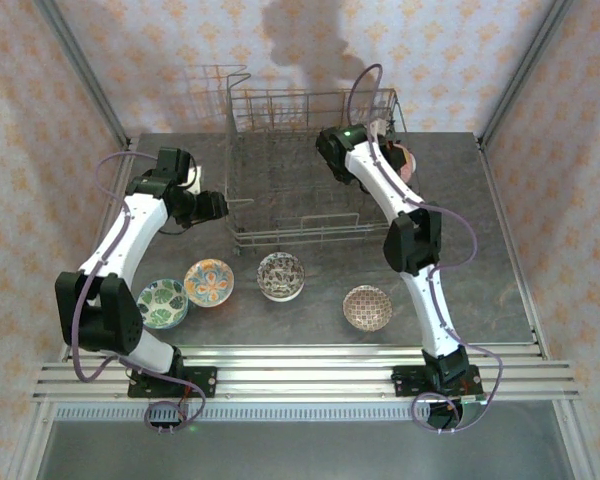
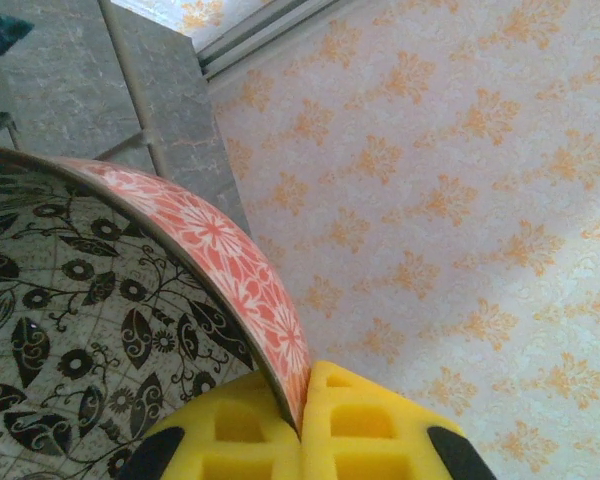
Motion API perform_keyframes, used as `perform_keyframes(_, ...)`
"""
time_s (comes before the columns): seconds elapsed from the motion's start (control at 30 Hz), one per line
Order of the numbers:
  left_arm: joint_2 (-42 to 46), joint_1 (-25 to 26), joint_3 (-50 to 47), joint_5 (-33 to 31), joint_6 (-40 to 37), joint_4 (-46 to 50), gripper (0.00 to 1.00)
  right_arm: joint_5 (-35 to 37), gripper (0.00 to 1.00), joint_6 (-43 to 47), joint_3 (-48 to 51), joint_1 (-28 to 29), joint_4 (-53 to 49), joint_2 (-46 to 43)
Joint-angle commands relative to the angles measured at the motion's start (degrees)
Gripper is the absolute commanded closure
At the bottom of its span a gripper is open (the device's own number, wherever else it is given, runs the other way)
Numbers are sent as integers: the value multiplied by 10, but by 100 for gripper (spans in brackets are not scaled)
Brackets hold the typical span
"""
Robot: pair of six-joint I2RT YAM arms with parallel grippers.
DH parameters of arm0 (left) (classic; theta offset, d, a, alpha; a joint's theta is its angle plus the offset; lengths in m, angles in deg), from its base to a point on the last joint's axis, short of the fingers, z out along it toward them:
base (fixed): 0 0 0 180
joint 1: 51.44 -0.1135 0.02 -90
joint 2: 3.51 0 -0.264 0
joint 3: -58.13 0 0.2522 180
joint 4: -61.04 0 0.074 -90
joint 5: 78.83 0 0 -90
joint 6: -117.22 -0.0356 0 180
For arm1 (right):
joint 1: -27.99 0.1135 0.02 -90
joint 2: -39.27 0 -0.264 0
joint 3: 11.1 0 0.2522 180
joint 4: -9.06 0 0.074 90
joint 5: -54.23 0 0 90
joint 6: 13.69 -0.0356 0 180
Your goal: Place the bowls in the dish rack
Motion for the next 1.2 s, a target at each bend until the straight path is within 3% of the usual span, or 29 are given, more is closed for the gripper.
perform_keyframes(0.0, 18, 3, 0, 6, -9, 14, 39, 44, 100, -20, -23, 2, -29, 6)
perform_keyframes(0.57, 31, 2, -16, 13, -9, 6, 39, 11, 100, 1, -51, 20, -35, 57)
perform_keyframes(1.07, 44, 0, -14, 6, -4, 12, 40, -68, 84, 25, -56, 30, -25, 59)
perform_keyframes(1.13, 43, 0, -14, 5, -3, 12, 40, -76, 69, 34, -55, 33, -20, 58)
perform_keyframes(1.17, 45, 0, -14, 5, -2, 12, 40, -76, 67, 40, -53, 34, -16, 57)
